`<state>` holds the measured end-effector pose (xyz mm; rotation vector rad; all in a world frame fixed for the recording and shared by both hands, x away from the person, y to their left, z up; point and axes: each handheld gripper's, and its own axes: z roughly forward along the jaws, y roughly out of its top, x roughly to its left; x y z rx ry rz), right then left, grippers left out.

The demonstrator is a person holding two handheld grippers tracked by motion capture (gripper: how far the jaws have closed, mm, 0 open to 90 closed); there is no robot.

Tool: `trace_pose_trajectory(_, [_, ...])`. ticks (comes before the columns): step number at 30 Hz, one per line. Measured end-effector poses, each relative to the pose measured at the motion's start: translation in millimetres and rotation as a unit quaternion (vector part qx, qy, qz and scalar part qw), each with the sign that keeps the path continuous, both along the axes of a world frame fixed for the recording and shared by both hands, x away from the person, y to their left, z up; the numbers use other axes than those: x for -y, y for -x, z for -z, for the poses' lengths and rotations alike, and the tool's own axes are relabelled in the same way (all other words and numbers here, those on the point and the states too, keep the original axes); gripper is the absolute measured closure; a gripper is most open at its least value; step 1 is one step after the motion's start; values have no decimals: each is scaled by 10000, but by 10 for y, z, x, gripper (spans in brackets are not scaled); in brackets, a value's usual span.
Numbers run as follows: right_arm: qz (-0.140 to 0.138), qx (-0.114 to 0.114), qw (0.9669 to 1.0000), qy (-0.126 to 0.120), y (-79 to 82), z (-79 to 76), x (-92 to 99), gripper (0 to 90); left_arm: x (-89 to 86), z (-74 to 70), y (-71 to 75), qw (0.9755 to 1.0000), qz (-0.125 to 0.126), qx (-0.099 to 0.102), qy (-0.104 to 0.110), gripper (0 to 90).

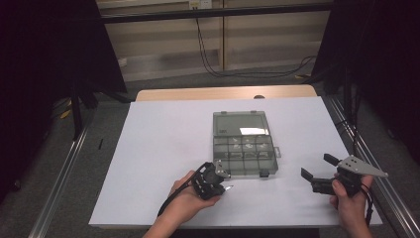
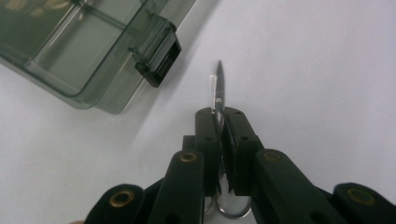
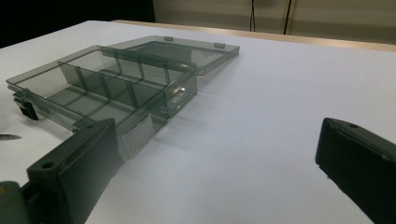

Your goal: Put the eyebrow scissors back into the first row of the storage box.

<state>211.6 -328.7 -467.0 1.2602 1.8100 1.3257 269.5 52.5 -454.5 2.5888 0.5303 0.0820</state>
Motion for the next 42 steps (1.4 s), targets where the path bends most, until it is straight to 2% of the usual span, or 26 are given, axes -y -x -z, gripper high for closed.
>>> trace_pose_trajectory(1, [9,-1,10000,0,-1,2,5,0,-2,-11,-5,9999,71,9,-91,852])
trace_pose_trajectory(4, [38,8,10000,-1,-7,10,24,0,22,-22,6,9996,178,139,-174,852])
trace_pose_trajectory(5, [41,-14,10000,-28,-6,11,26,0,28,-26,18,9997,142,124,-179,852])
trace_pose_trajectory(6, [40,-15,10000,-31,-7,13,31,0,29,-32,12,9995,210,162,-175,853])
trace_pose_trajectory(7, [46,-12,10000,-25,-7,14,34,0,35,-33,28,9997,126,151,-126,853])
trace_pose_trajectory(9, [48,-12,10000,-24,-7,15,39,0,42,-45,39,9997,126,190,-132,854])
trace_pose_trajectory(10, [54,-13,10000,-22,-6,16,41,0,40,-57,37,9994,187,206,-204,854])
trace_pose_trajectory(12, [57,-9,10000,-22,-5,15,43,0,38,-65,39,9996,190,187,-102,857])
trace_pose_trajectory(13, [62,0,10000,-15,-6,14,45,0,39,-70,45,9998,167,112,16,862])
trace_pose_trajectory(17, [75,-10,10000,-27,-5,13,44,0,73,-64,67,9994,213,241,-91,862])
trace_pose_trajectory(21, [66,-17,10000,-14,-6,14,40,0,66,-65,59,9994,244,208,-122,862])
trace_pose_trajectory(22, [70,-18,10000,-13,-6,15,40,0,72,-62,65,9995,210,239,-87,862])
trace_pose_trajectory(24, [77,-23,10000,-16,-6,16,40,0,76,-72,69,9990,294,294,-177,862])
trace_pose_trajectory(28, [78,-24,10000,-6,-9,21,45,0,92,-70,94,9993,203,277,-115,863])
trace_pose_trajectory(29, [77,-20,10000,1,-10,21,46,0,91,-77,84,9990,294,307,-166,863])
trace_pose_trajectory(30, [77,-29,10000,-6,-10,21,46,0,97,-73,96,9993,236,276,-114,863])
trace_pose_trajectory(31, [77,-28,10000,-2,-10,21,46,0,98,-78,92,9989,308,298,-175,863])
trace_pose_trajectory(32, [78,-31,10000,-3,-10,22,47,0,105,-73,100,9992,240,304,-117,863])
trace_pose_trajectory(36, [81,-35,10000,-4,-9,22,48,0,110,-88,107,9991,272,308,-140,865])
trace_pose_trajectory(37, [79,-33,10000,-3,-9,21,48,0,107,-100,98,9985,367,345,-198,866])
trace_pose_trajectory(42, [84,-37,10000,1,-10,22,46,0,115,-102,118,9990,287,321,-129,869])
